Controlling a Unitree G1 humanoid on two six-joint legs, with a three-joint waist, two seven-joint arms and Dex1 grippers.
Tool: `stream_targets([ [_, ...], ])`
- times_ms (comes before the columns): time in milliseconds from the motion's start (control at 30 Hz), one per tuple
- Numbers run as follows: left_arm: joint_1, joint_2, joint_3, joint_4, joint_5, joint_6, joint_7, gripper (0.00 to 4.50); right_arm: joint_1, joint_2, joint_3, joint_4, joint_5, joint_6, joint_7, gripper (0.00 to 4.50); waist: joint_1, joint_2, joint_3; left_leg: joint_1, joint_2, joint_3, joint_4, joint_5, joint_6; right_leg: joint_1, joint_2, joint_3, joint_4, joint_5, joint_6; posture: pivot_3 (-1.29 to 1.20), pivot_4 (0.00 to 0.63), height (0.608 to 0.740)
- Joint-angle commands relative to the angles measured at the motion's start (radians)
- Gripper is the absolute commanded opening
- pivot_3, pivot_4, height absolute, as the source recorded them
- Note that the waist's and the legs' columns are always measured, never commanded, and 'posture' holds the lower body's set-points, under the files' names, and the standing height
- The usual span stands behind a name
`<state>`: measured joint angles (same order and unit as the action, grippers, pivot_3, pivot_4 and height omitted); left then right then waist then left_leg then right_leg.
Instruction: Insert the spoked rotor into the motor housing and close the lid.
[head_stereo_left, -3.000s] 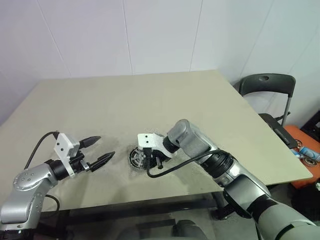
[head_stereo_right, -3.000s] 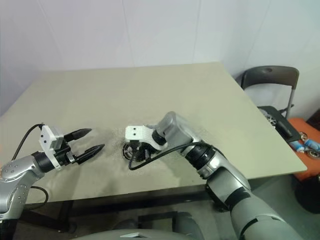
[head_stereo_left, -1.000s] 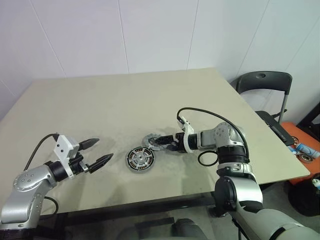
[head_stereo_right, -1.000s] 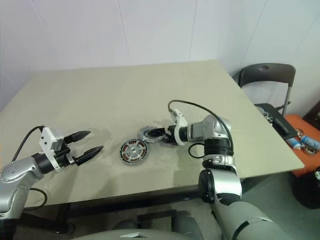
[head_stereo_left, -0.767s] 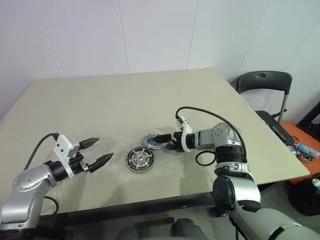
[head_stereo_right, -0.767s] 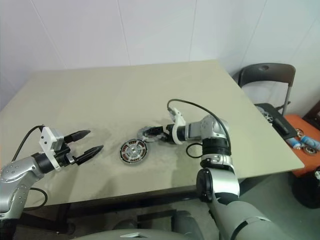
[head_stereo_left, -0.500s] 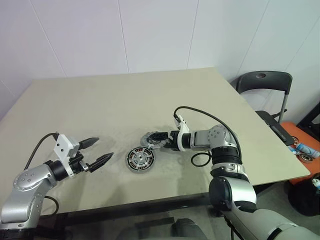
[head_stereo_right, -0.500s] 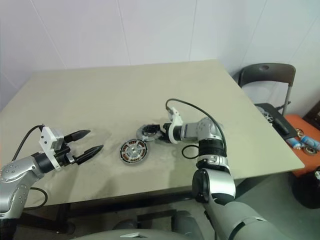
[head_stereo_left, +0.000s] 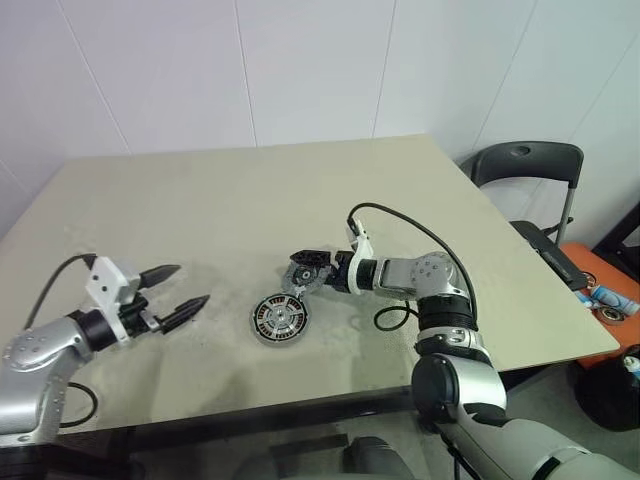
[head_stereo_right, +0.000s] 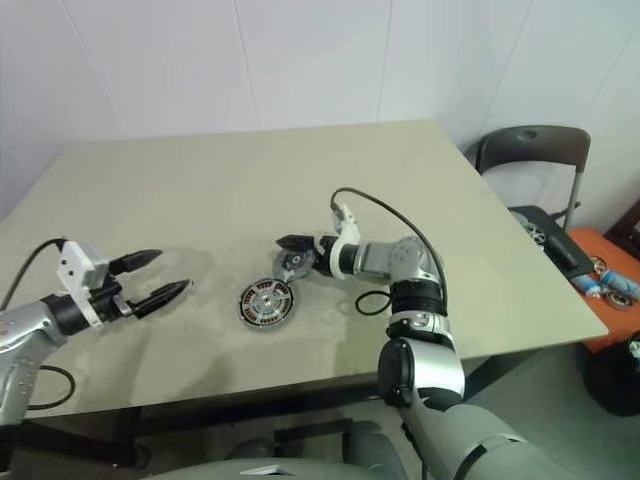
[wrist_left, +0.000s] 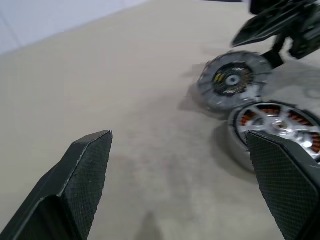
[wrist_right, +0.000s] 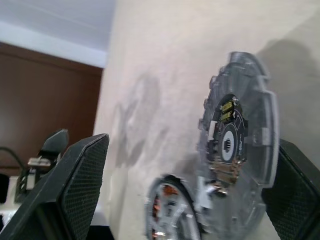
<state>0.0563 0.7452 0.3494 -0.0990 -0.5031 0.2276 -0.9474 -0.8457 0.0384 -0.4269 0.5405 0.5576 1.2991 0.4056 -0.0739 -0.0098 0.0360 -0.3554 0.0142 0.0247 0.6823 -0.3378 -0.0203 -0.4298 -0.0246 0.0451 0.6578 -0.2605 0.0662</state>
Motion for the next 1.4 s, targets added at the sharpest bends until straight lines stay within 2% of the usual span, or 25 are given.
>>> stream_targets([
  [33, -0.011, 0.014, 0.031, -0.008, -0.017, -0.009, -0.017, 4.5, -0.007, -0.001, 0.023, -0.062, 0.062, 0.008, 0.047, 4.43, 0.001, 0.0, 0.0, 0.0, 0.0, 0.0, 0.0, 0.0, 0.0, 0.0, 0.0, 0.0, 0.0, 0.0, 0.0, 0.0, 0.0, 0.74],
  [333, 0.007, 0.019, 0.035, -0.027, -0.022, 0.005, -0.024, 4.5, 0.11, -0.101, 0.261, -0.329, 0.197, 0.139, 0.273, 4.43, 0.002, 0.0, 0.0, -0.001, 0.0, -0.001, -0.001, -0.001, 0.002, 0.0, -0.001, -0.001, -0.003, 0.0, 0.0, 0.0, 0.0, 0.74],
  [600, 0.001, 0.016, 0.026, -0.031, -0.023, 0.009, -0.021, 4.5, 0.134, -0.171, 0.382, -0.388, 0.196, 0.093, 0.338, 4.43, 0.003, 0.0, 0.0, -0.001, 0.0, -0.001, -0.001, -0.001, 0.002, 0.0, -0.001, -0.001, -0.003, 0.0, 0.0, 0.0, 0.0, 0.74],
  [767, 0.002, 0.014, 0.023, -0.037, -0.025, 0.013, -0.02, 4.5, 0.129, -0.225, 0.492, -0.418, 0.093, -0.095, 0.353, 4.43, 0.004, 0.0, 0.0, -0.001, 0.0, 0.0, -0.001, -0.001, 0.002, 0.0, -0.001, -0.001, -0.003, 0.0, 0.0, 0.0, 0.0, 0.74],
  [833, 0.003, 0.013, 0.022, -0.04, -0.025, 0.015, -0.019, 4.5, 0.135, -0.227, 0.527, -0.431, 0.041, -0.252, 0.383, 4.43, 0.004, 0.0, 0.0, -0.001, 0.0, -0.001, -0.001, -0.001, 0.002, 0.0, -0.001, -0.001, -0.003, 0.0, 0.0, 0.0, 0.0, 0.74],
  [1000, 0.009, 0.002, 0.016, -0.058, -0.027, 0.026, -0.012, 4.5, 0.12, -0.287, 0.725, -0.47, -0.136, -0.504, 0.463, 4.43, 0.003, 0.0, 0.0, -0.001, 0.0, 0.0, -0.001, -0.001, 0.002, 0.0, -0.001, -0.001, -0.003, 0.0, 0.0, 0.0, 0.0, 0.74],
  [1167, 0.021, -0.009, 0.01, -0.078, -0.033, 0.037, -0.01, 4.5, 0.103, -0.285, 0.814, -0.482, -0.212, -0.574, 0.487, 4.43, 0.005, 0.0, 0.0, -0.001, 0.0, -0.001, -0.001, -0.001, 0.002, 0.0, -0.001, -0.001, -0.003, 0.0, 0.0, 0.0, 0.0, 0.74],
  [1400, 0.042, -0.026, 0.009, -0.1, -0.027, 0.042, -0.003, 4.5, 0.073, -0.265, 0.903, -0.39, -0.332, -0.613, 0.469, 4.43, 0.004, 0.0, 0.0, 0.0, 0.0, -0.001, -0.001, -0.001, 0.002, 0.0, -0.002, -0.001, -0.003, 0.0, 0.0, 0.0, 0.0, 0.74],
])
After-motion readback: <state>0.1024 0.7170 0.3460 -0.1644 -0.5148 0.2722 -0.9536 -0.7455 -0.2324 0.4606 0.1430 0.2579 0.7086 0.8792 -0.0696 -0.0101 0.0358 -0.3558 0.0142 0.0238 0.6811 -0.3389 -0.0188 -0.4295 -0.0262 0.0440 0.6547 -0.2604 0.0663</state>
